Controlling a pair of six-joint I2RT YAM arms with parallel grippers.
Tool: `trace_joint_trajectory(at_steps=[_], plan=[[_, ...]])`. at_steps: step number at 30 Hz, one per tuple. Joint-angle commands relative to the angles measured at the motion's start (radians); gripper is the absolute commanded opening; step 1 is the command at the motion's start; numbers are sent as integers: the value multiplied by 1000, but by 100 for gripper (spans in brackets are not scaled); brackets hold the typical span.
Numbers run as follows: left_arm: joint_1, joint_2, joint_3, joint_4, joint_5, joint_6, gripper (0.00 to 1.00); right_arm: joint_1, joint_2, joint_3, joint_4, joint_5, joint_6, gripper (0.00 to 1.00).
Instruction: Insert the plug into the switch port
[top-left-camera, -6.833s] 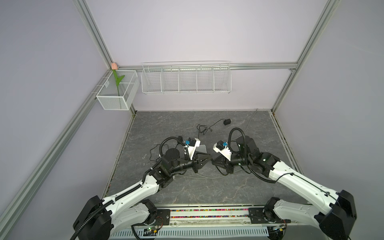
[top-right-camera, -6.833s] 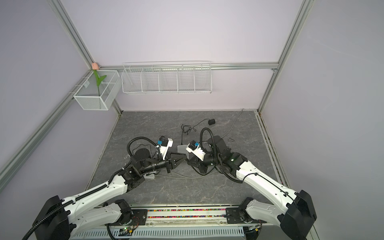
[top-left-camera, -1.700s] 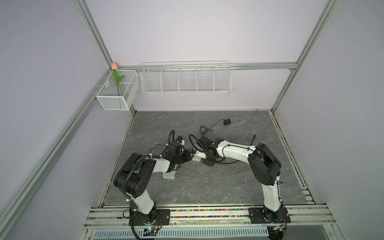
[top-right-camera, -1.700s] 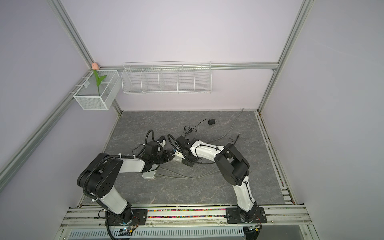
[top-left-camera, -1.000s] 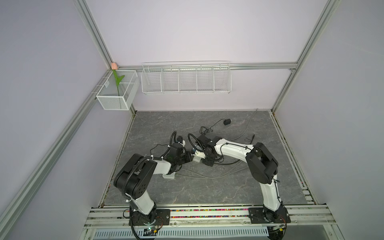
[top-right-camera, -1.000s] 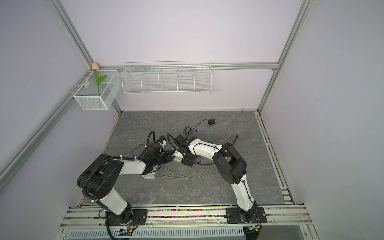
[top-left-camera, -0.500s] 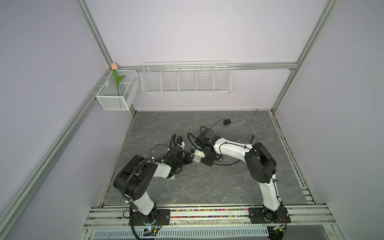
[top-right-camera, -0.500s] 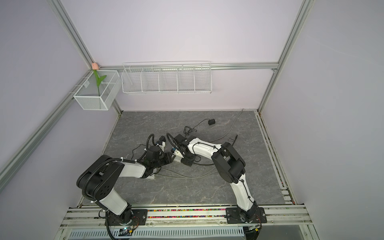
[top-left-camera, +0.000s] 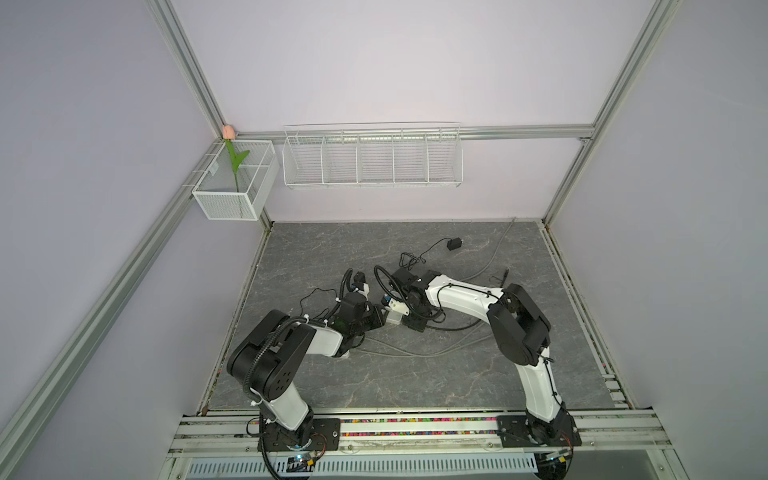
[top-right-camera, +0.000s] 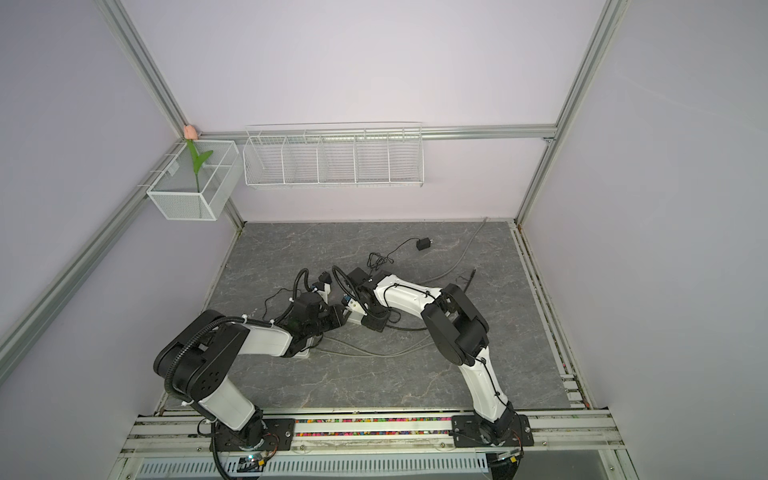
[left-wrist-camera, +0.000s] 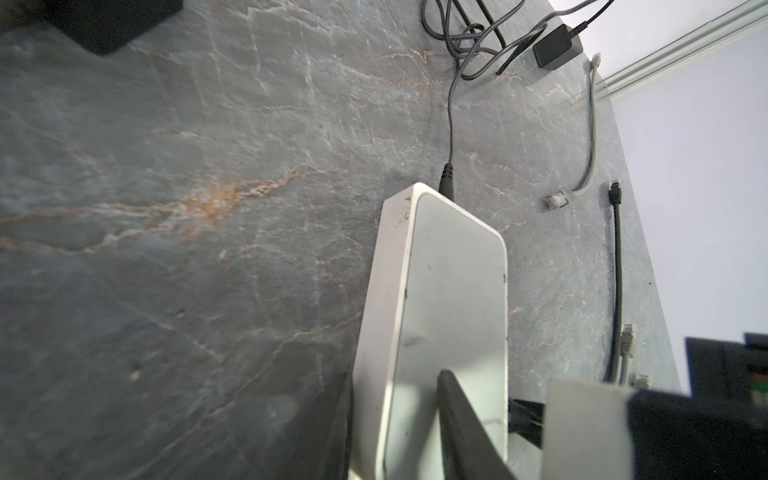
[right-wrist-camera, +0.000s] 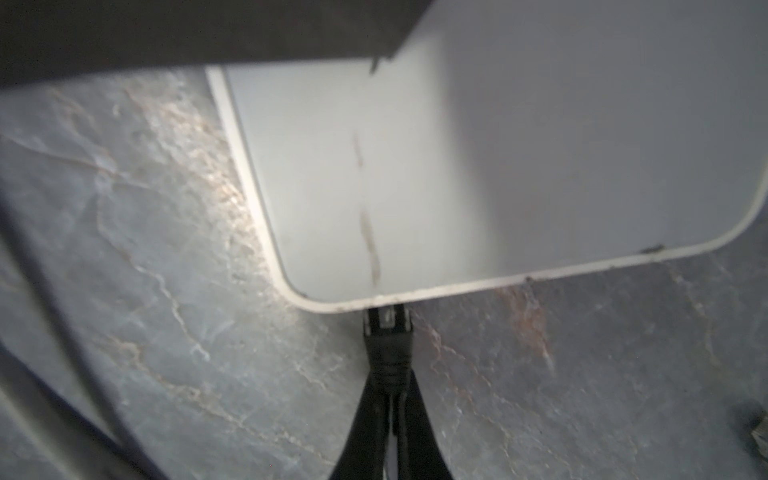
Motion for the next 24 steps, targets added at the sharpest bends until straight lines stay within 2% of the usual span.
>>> trace_joint_trajectory(at_steps=[1,18,21,24], plan=[[-92,32,-19,-46,236,-19,32,54,45,69,413,-153,-47,7],[-95,34,-24,-33,274,-15,32,59,86,164,417,-131,-78,7],[-94,17,-20,-79,261,8,32,59,70,133,412,-103,-78,7],[-82,-25,-3,-178,233,51,32,59,14,11,454,-65,-76,10]])
